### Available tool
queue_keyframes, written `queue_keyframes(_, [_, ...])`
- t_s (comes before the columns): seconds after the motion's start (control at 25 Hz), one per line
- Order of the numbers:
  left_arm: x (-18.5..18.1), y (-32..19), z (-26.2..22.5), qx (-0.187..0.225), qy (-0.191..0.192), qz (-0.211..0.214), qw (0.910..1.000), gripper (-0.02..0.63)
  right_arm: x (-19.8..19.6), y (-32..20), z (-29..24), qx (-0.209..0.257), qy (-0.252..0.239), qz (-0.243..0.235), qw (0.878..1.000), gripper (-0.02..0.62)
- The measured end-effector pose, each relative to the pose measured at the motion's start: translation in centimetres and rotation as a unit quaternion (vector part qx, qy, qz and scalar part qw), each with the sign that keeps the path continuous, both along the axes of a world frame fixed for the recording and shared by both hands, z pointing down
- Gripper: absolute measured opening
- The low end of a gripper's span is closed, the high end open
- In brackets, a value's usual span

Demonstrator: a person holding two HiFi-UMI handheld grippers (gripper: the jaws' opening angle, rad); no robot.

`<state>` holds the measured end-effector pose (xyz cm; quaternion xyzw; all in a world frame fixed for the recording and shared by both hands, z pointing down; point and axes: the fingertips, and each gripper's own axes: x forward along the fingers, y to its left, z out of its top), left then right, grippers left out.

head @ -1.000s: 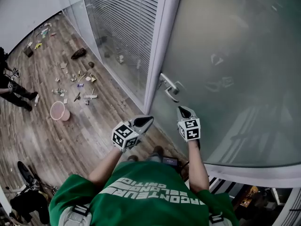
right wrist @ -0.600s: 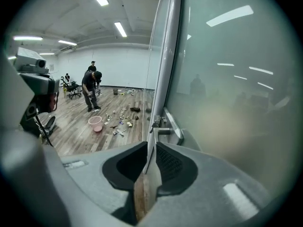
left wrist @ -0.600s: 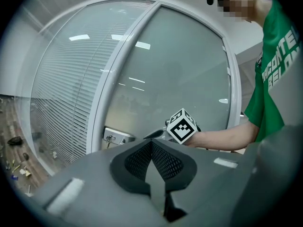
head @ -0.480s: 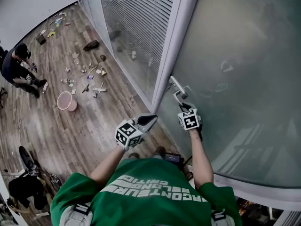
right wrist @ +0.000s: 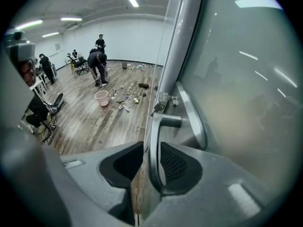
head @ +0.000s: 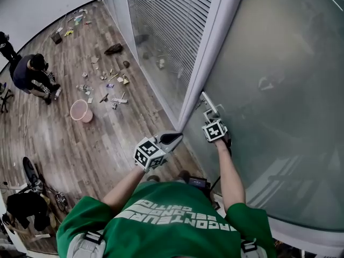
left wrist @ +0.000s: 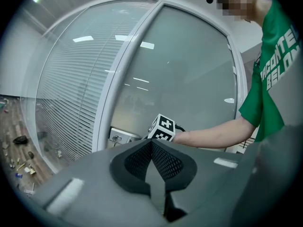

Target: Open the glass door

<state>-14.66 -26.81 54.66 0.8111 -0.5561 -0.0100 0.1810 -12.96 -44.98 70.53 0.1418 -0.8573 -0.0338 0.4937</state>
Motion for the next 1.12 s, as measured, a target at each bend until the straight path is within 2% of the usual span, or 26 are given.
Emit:
queue_keyframes(0.16, [-0.5, -0.6, 1.1, 0.001, -0.004, -0.004, 1.0, 0.015, 0.3, -0.3, 3.1, -0.028, 0.045, 0.014, 0.999, 0.102])
queue_keyframes(0.36, [0.0, -0.9, 1.0, -0.005, -0.003, -0.001, 1.0, 0.015, 0.1, -0.4, 6.1, -0.042, 0.075, -0.004, 0.996, 0.1])
queue_keyframes(0.44, [-0.1, -1.0, 1.2, -0.005, -0.008, -0.004, 0.9999, 0.015, -0.3, -0.6, 6.8, -0.045, 0.073, -0.01, 0.996, 0.081])
queue_keyframes(0.56, [-0.7, -1.5, 0.6, -0.005, -0.013, -0.008, 0.9999, 0.015, -0.5, -1.2, 6.2, -0.052, 0.084, -0.005, 0.995, 0.015])
queue_keyframes(0.68, [0.0, -1.7, 0.5, -0.008, -0.013, -0.004, 0.9999, 0.015, 1.5, -0.8, 5.8, -0.075, 0.137, 0.015, 0.988, -0.006])
queue_keyframes(0.92, [0.7, -2.0, 0.5, -0.007, -0.021, -0.006, 0.9997, 0.015, 2.2, 1.1, 7.2, -0.165, 0.182, -0.008, 0.969, -0.006])
queue_keyframes(1.12, [1.1, -2.5, 0.9, -0.01, -0.015, -0.003, 0.9998, 0.015, 2.2, 1.5, 8.0, -0.182, 0.197, -0.007, 0.963, -0.007])
